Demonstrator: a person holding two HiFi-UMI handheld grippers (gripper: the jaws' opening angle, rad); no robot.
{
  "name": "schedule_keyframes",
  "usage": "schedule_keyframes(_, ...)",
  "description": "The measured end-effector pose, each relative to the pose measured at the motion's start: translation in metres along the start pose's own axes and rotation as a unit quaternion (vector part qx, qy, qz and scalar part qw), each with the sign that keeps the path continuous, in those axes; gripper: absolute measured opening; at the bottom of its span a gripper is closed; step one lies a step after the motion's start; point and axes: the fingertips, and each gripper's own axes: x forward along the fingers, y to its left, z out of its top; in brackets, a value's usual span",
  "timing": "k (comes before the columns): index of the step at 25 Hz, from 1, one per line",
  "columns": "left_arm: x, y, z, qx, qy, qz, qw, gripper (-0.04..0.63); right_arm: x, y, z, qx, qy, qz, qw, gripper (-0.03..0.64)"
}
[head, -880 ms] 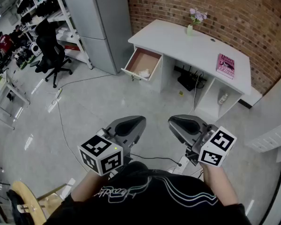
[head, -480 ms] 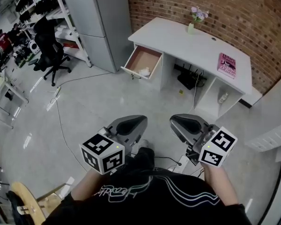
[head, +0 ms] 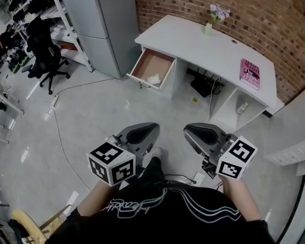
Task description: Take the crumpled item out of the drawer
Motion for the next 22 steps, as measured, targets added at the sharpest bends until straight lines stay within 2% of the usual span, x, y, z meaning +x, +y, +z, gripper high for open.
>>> schedule_keyframes(3, 0.029, 0.049, 0.017, -0.008, 0.004, -0.007, 0.9999, 0.028, 0.038, -0.048, 0.007, 0.016, 0.011, -0.006, 1.0, 0.055)
schedule_keyframes(13, 0.159, 0.256, 0.049, -0.045, 0.069, -0.007, 0.9966, 0.029, 0.178, -0.234, 0.01, 0.064, 0.064, -0.021, 0.996, 0.055)
schedule_keyframes(19, 0.225, 0.357, 0.038, -0.043, 0.12, -0.01, 0.9918, 0.031, 0.237, -0.319, -0.005, 0.079, 0.087, -0.034, 0.993, 0.055)
schedule_keyframes(22, 0.253, 0.391, 0.02, -0.019, 0.151, -0.011, 0.9882, 0.032, 0.254, -0.352, -0.022, 0.09, 0.096, -0.038, 0.991, 0.055)
